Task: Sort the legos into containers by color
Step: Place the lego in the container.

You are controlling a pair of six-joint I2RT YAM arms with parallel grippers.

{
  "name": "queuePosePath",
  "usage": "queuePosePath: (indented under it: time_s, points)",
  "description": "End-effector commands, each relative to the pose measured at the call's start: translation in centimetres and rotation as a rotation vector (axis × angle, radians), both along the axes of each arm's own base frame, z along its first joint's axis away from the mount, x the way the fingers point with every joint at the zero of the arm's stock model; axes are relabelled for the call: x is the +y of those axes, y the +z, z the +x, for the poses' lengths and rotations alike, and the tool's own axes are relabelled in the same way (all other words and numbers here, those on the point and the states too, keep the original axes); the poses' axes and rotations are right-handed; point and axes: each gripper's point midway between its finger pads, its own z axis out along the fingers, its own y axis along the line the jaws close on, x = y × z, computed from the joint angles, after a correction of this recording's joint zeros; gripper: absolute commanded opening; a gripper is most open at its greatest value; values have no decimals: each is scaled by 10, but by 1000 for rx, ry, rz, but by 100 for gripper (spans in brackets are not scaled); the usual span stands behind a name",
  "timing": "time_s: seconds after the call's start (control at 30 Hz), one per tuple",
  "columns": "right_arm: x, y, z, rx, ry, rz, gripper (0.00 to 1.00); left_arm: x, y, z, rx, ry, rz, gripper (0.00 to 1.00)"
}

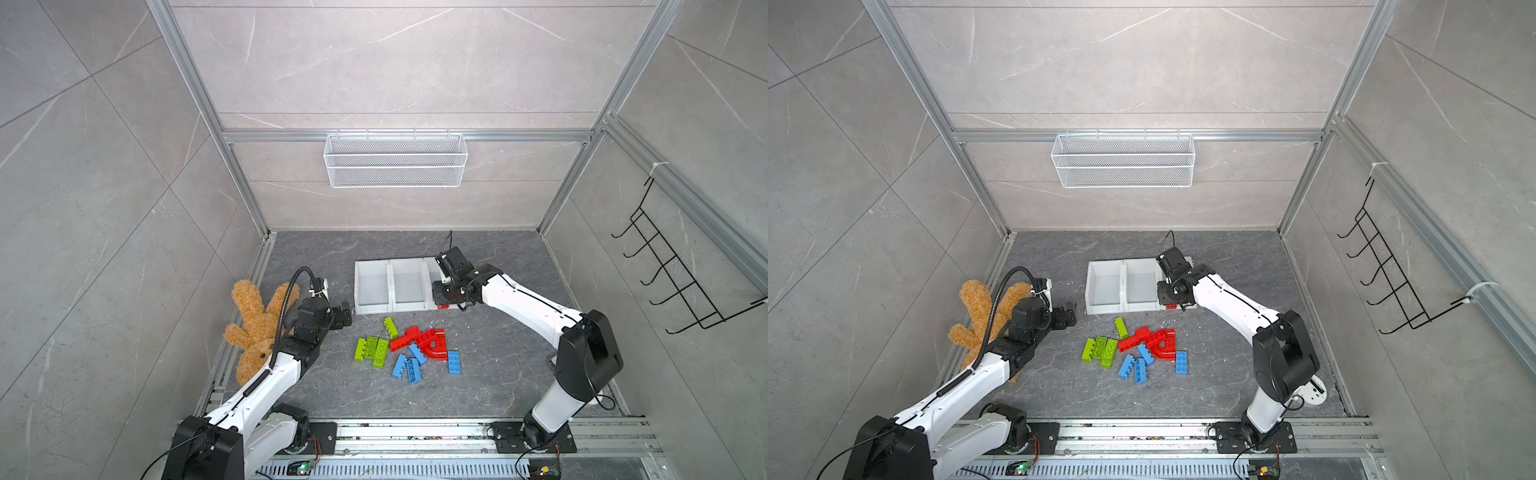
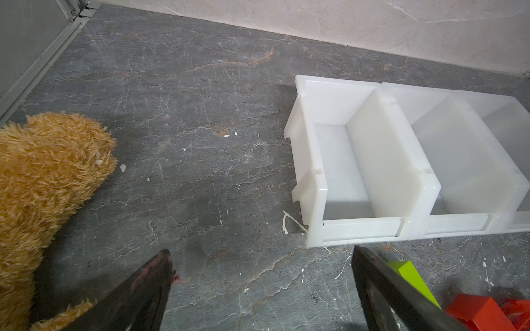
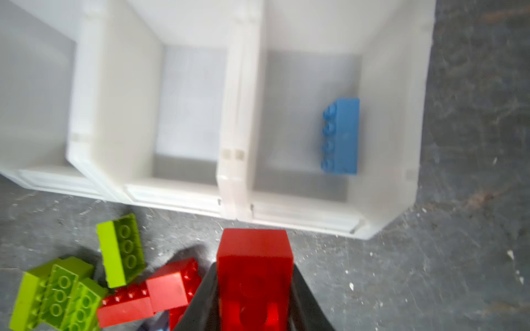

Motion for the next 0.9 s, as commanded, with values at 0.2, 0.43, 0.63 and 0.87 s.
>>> queuePosePath:
  time_s: [0.2, 0.43, 0.63, 0.87]
  points:
    - [59, -27, 49, 5, 111, 6, 28, -6, 17, 8, -41, -8, -27, 99]
    - [79, -48, 60, 36, 132, -7, 43, -4, 21, 6, -54, -5, -25, 99]
    - [79, -21, 59, 13, 140, -31, 56, -3, 24, 5, -59, 2, -25, 100]
    - [16, 2, -33, 57, 72, 7, 53, -2, 27, 3, -71, 4, -31, 99]
